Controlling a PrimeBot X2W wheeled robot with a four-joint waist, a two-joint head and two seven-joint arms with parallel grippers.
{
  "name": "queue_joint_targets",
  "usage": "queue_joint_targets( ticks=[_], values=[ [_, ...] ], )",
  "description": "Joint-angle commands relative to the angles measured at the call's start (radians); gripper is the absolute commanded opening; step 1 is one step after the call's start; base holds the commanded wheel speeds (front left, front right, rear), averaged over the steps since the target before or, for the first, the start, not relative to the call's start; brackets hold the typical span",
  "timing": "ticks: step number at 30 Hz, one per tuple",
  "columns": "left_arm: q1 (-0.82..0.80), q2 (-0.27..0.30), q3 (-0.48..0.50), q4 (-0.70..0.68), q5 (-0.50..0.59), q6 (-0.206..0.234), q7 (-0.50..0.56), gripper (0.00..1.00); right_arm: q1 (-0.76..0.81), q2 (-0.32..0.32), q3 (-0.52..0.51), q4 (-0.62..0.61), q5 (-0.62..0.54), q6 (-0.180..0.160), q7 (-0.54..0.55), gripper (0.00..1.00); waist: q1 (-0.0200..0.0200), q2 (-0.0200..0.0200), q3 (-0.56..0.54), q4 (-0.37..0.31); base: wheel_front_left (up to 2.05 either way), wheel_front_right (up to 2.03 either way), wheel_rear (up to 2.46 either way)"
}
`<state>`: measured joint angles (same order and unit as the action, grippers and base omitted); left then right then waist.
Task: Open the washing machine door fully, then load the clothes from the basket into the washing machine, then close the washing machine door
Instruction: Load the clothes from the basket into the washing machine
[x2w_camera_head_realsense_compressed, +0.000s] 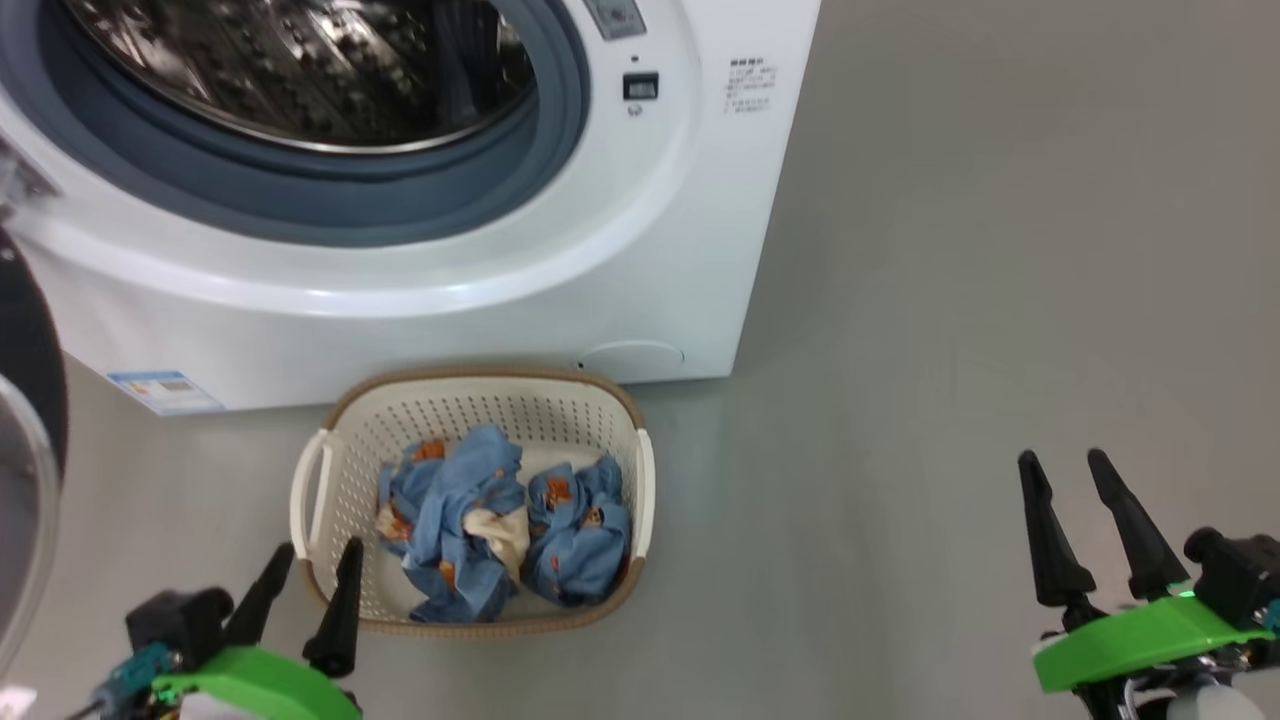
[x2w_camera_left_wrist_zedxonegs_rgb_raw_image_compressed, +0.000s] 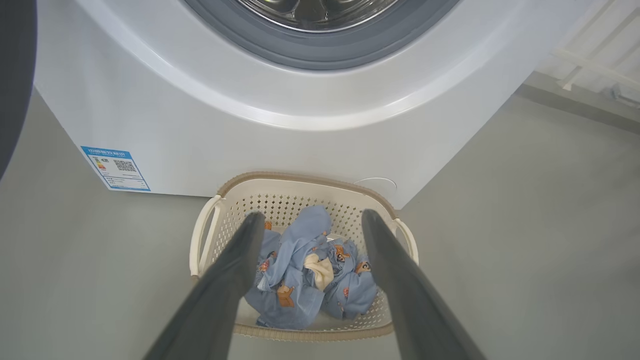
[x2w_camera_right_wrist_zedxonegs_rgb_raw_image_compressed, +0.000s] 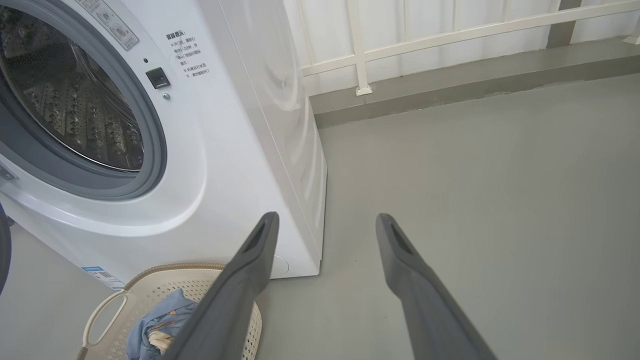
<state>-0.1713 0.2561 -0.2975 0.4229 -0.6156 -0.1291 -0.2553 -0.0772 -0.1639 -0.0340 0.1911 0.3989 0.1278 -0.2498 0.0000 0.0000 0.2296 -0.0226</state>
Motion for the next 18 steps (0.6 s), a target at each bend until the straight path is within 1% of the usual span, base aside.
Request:
queue_joint_targets(
  ticks=[1, 7, 18],
  values=[
    [-0.062, 0.035, 0.018, 0.010, -0.010, -0.002, -0.006, 1.00, -0.030, -0.002, 0.027, -0.029, -0.012, 0.003, -0.012, 1.00, 0.0000, 0.0000, 0.059, -0.016, 0.00, 0.00, 0.00],
    [-0.191, 0.053, -0.065, 0.131, -0.047, -0.002, -0.006, 1.00, -0.078, 0.024, 0.029, -0.039, -0.022, 0.003, -0.012, 1.00, 0.0000, 0.0000, 0.157, -0.036, 0.00, 0.00, 0.00],
    [-0.426, 0.108, -0.271, 0.323, -0.140, -0.002, -0.006, 1.00, -0.160, 0.058, 0.042, -0.059, -0.046, 0.003, -0.012, 1.00, 0.0000, 0.0000, 0.328, -0.064, 0.00, 0.00, 0.00]
  ],
)
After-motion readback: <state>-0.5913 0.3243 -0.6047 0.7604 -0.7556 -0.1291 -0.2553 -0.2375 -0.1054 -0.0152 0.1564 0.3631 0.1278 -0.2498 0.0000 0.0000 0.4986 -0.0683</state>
